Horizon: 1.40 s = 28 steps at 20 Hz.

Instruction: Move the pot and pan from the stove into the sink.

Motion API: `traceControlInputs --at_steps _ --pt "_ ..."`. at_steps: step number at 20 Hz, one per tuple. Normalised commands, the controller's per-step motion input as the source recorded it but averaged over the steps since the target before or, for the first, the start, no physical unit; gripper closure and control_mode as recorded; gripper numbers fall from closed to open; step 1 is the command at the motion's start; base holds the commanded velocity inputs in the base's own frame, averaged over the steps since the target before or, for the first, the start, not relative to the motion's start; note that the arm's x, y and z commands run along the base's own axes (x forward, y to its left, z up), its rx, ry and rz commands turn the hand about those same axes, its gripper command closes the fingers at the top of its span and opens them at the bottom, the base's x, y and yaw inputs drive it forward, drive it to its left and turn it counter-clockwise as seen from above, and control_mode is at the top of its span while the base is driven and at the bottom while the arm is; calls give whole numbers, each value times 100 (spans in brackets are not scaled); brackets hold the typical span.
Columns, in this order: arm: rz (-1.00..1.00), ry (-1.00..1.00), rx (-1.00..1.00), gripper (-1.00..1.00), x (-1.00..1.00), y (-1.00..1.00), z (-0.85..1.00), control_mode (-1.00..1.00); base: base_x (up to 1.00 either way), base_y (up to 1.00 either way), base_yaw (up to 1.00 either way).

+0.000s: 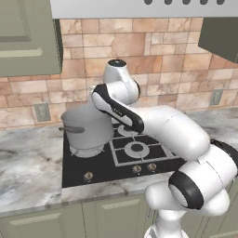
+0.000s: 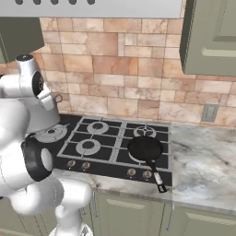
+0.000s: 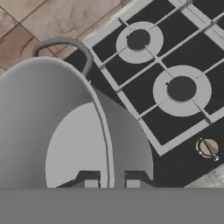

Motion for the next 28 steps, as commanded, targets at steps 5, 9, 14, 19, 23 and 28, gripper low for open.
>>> traceControlInputs --at_steps 5,9,14,19,23,28 --pt "3 -11 3 100 -100 -60 57 -100 0 0 0" --pt "7 -28 2 100 -70 -58 21 -100 0 0 0" --pt "7 -41 1 100 -51 -46 8 -100 0 0 0" --pt "2 -43 13 100 -41 -37 0 -100 0 0 0" --pt "0 -5 2 100 -3 -7 1 -100 0 0 0" --pt "0 0 0 100 0 0 0 100 -80 -19 0"
